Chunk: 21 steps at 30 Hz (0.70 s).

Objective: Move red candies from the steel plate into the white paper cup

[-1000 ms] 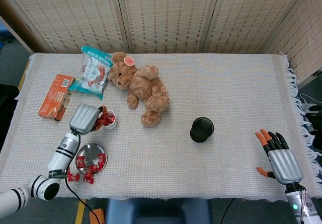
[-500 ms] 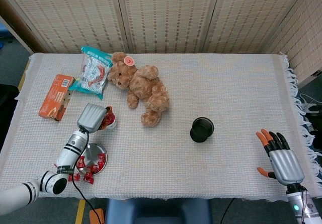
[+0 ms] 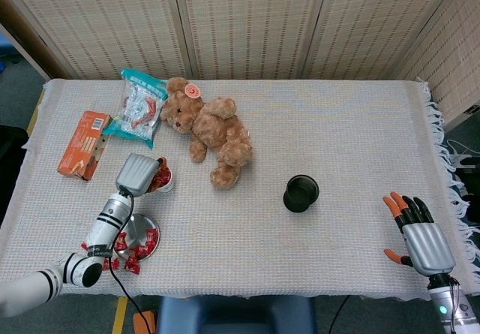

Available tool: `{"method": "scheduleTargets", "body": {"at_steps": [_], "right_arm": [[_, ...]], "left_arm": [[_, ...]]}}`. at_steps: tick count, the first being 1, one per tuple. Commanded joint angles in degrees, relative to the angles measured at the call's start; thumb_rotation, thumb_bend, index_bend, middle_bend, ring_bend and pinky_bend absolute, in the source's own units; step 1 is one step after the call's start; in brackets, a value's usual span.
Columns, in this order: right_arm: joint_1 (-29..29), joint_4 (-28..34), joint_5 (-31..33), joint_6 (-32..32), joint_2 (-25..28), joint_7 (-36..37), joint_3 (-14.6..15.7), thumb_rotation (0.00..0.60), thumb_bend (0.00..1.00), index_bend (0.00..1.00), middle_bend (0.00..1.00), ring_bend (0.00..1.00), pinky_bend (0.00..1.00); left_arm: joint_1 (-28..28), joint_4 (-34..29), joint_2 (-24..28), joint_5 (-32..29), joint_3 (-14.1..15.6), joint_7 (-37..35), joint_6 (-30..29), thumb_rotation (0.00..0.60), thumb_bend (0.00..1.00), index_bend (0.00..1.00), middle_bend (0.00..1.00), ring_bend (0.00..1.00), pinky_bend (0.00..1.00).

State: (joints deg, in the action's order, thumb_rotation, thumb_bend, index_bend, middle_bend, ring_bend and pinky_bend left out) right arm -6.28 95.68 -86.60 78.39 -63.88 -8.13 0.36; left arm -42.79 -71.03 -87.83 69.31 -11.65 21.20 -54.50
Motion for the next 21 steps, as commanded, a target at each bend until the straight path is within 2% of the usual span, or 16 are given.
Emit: {"method": "scheduleTargets", "body": {"at_steps": [1, 9, 21], "right_arm": [[0.00, -0.01, 0.04, -0.01, 0.01, 0.01, -0.02, 0.600, 0.01, 0.00, 0.00, 0.00, 0.00], [-0.04, 0.00, 0.16, -0.13, 0.00, -0.03, -0.06, 0.600, 0.02, 0.00, 0.00, 0.00, 0.00], [0.03, 0.06, 0.02, 0.01, 0.08, 0.03, -0.04, 0.600, 0.02, 0.00, 0.00, 0.00, 0.00]], "left_arm": [[-0.16, 0.56, -0.32, -0.05, 0.20, -0.29, 0.06, 0.600, 0.50, 0.60, 0.72, 0.85, 1.00], [-0.62, 1.82, -1.20, 0.42, 0.46, -1.43, -0.33, 0.600, 0.47, 0.55, 0.70, 0.85, 1.00], [-0.63, 2.30, -1.09, -0.46, 0.94, -1.61, 0.12, 0.600, 0.44, 0.42, 0.61, 0.84, 1.00]]}}
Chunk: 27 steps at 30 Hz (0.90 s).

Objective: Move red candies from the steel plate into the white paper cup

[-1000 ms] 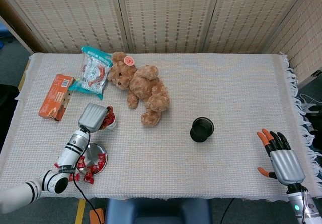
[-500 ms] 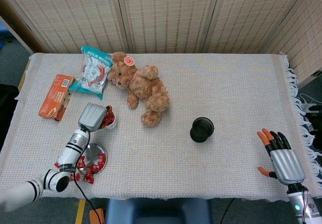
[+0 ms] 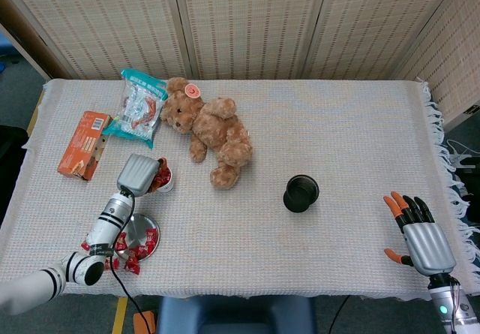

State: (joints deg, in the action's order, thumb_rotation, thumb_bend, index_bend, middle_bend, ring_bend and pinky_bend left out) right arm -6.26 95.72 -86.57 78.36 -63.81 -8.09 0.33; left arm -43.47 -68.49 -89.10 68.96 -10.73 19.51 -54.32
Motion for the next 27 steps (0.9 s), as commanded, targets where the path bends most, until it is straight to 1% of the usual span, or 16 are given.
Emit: {"method": "scheduleTargets", "body": {"at_steps": [1, 4, 7, 17, 22, 27], "right_arm": [[0.02, 0.02, -0.02, 0.08, 0.01, -0.03, -0.02, 0.600, 0.02, 0.00, 0.00, 0.00, 0.00], [0.02, -0.01, 0.01, 0.05, -0.03, -0.09, -0.02, 0.600, 0.01, 0.00, 0.00, 0.00, 0.00], [0.01, 0.00, 0.03, -0.01, -0.06, -0.18, -0.01, 0.600, 0.02, 0.00, 0.00, 0.00, 0.00], [0.01, 0.03, -0.03, -0.02, -0.13, -0.33, 0.02, 0.600, 0.02, 0.00, 0.00, 0.00, 0.00], [0.03, 0.02, -0.03, 0.06, -0.07, -0.18, -0.02, 0.600, 0.01, 0.00, 0.00, 0.00, 0.00], [0.10, 0.08, -0.19, 0.21, 0.02, -0.08, 0.02, 0.600, 0.02, 0.00, 0.00, 0.00, 0.00]], "left_arm": [[0.06, -0.44, 0.33, -0.16, 0.05, 0.07, -0.02, 0.600, 0.44, 0.40, 0.59, 0.84, 1.00], [0.22, -1.05, 0.81, -0.09, 0.25, 0.30, -0.35, 0.600, 0.42, 0.35, 0.52, 0.84, 1.00], [0.48, -1.23, 0.90, -0.18, 0.33, 0.24, -0.77, 0.600, 0.42, 0.31, 0.47, 0.84, 1.00], [0.42, -2.26, 1.62, -0.56, 0.52, 0.74, -0.68, 0.600, 0.41, 0.28, 0.43, 0.84, 1.00], [0.39, -2.37, 1.77, -0.70, 0.49, 0.60, -0.70, 0.600, 0.41, 0.24, 0.40, 0.84, 1.00], [0.35, -2.49, 2.24, -0.45, 0.57, 0.57, -0.89, 0.600, 0.41, 0.19, 0.34, 0.84, 1.00]]}}
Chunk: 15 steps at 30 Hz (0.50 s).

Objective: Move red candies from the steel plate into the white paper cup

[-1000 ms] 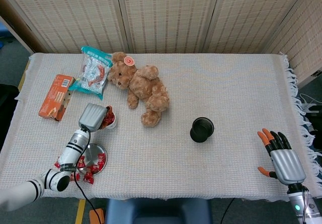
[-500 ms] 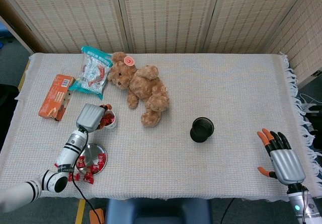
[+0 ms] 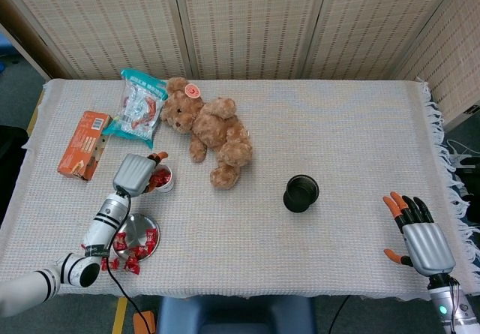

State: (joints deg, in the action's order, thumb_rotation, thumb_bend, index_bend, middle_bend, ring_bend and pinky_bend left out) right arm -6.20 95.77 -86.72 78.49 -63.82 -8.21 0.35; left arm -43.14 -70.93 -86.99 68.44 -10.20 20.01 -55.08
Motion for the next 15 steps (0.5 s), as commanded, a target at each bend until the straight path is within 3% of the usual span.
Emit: {"method": "scheduleTargets", "body": {"at_steps": [1, 15], "right_arm": [[0.07, 0.06, -0.09, 0.19, 0.05, 0.07, -0.01, 0.600, 0.02, 0.00, 0.00, 0.00, 0.00], [0.10, 0.09, -0.20, 0.20, 0.13, 0.16, 0.03, 0.600, 0.02, 0.00, 0.00, 0.00, 0.00]], "left_arm": [[0.06, -0.14, 0.27, 0.04, 0.10, 0.16, -0.12, 0.600, 0.41, 0.17, 0.33, 0.84, 1.00], [-0.38, -1.35, 1.72, -1.43, 0.49, 3.41, 0.87, 0.600, 0.40, 0.05, 0.22, 0.82, 1.00]]}}
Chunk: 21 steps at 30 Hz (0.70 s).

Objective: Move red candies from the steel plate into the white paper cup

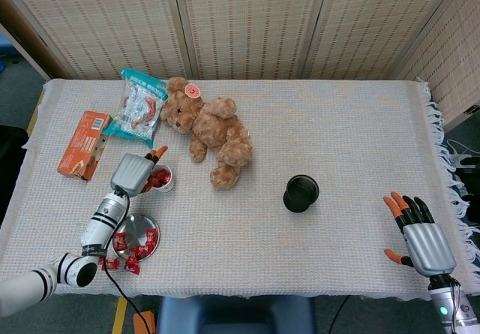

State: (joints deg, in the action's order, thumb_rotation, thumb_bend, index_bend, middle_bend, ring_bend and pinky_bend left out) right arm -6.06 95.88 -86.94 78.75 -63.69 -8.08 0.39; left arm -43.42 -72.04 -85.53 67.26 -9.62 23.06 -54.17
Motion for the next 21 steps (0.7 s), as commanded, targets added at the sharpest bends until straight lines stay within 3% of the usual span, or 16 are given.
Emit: {"method": "scheduleTargets", "body": {"at_steps": [1, 12, 17, 21], "right_arm": [[-0.04, -0.01, 0.03, -0.07, 0.00, 0.04, -0.02, 0.600, 0.02, 0.00, 0.00, 0.00, 0.00], [-0.09, -0.07, 0.25, -0.23, -0.11, -0.16, -0.10, 0.600, 0.01, 0.00, 0.00, 0.00, 0.00], [-0.10, -0.07, 0.06, -0.24, -0.06, 0.00, -0.01, 0.600, 0.01, 0.00, 0.00, 0.00, 0.00], [0.00, -0.06, -0.69, 0.17, -0.04, 0.15, 0.20, 0.600, 0.01, 0.00, 0.00, 0.00, 0.00]], "left_arm": [[-0.13, -0.32, 0.38, -0.35, -0.10, 0.56, -0.03, 0.600, 0.40, 0.04, 0.21, 0.81, 1.00], [-0.56, -0.81, 1.07, -1.99, -0.19, 2.03, 0.48, 0.600, 0.41, 0.00, 0.15, 0.79, 1.00], [1.27, -3.89, 2.59, 0.72, 0.15, 0.54, -4.10, 0.600, 0.40, 0.00, 0.15, 0.79, 1.00], [5.43, -10.01, 6.15, 6.18, 2.90, -2.70, -10.33, 0.600, 0.40, 0.00, 0.16, 0.79, 1.00]]}}
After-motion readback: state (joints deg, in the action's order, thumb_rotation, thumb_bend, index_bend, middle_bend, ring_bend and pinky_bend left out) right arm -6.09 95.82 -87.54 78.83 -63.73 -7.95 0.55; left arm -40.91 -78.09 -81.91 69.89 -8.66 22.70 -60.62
